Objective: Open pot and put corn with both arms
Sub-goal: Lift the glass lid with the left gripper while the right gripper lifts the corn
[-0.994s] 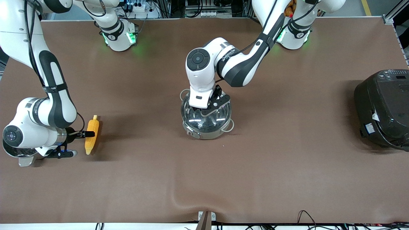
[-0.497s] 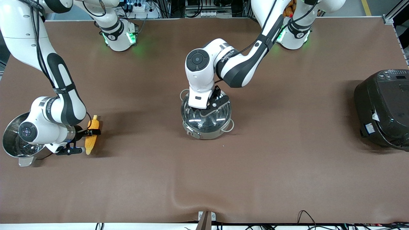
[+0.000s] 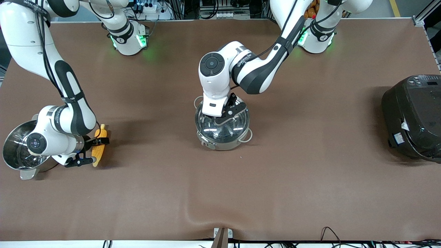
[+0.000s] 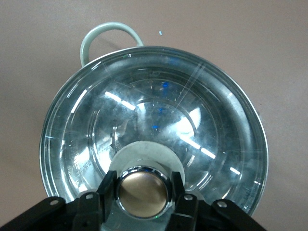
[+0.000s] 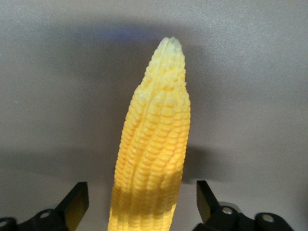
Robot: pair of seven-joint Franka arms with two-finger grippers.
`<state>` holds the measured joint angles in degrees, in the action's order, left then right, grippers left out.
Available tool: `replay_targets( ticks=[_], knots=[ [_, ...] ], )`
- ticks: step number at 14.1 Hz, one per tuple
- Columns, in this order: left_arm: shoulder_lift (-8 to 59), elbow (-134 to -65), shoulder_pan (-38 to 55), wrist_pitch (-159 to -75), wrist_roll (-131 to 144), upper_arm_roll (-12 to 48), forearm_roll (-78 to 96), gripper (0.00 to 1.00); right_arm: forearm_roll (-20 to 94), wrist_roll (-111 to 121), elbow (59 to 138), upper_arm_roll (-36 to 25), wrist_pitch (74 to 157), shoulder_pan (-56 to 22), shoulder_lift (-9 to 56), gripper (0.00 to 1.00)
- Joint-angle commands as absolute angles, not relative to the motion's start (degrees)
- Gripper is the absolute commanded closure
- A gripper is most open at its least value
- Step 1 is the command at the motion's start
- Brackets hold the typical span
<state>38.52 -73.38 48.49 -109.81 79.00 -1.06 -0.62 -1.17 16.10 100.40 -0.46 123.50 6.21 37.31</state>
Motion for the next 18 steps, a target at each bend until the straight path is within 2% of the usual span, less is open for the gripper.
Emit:
replay_targets(
  ticks=[1, 2, 6, 9, 14, 18],
  knots=[
    [39.6, -72.3, 48.6, -109.9, 78.0, -1.2, -0.8, 1.0, -2.5, 18.4, 100.7, -0.1, 124.6, 7.0, 37.8, 0.92],
    [39.1, -72.3, 48.5, -109.7, 78.0, -1.3, -0.9, 1.0, -2.5, 20.2, 100.7, -0.1, 125.1, 7.0, 37.9, 1.0],
    [31.0, -72.4, 47.6, -108.3, 77.5, -1.7, -1.2, 1.0, -3.2, 21.8, 100.5, -0.1, 124.9, 6.1, 37.6, 1.0],
    [22.8, -72.9, 43.8, -101.8, 70.2, -1.7, -1.4, 1.0, -3.3, 26.7, 99.6, -0.1, 124.2, 5.8, 36.0, 1.0],
    [12.8, -75.0, 27.6, -91.2, 45.1, -1.3, 4.8, 1.0, -2.7, 33.6, 94.7, 0.5, 115.1, 3.2, 30.8, 1.0],
    [9.0, -83.2, 15.9, -90.6, 28.4, -1.5, 4.5, 1.0, -2.5, 33.1, 84.4, 6.0, 104.9, -1.4, 29.6, 1.0]
  ],
)
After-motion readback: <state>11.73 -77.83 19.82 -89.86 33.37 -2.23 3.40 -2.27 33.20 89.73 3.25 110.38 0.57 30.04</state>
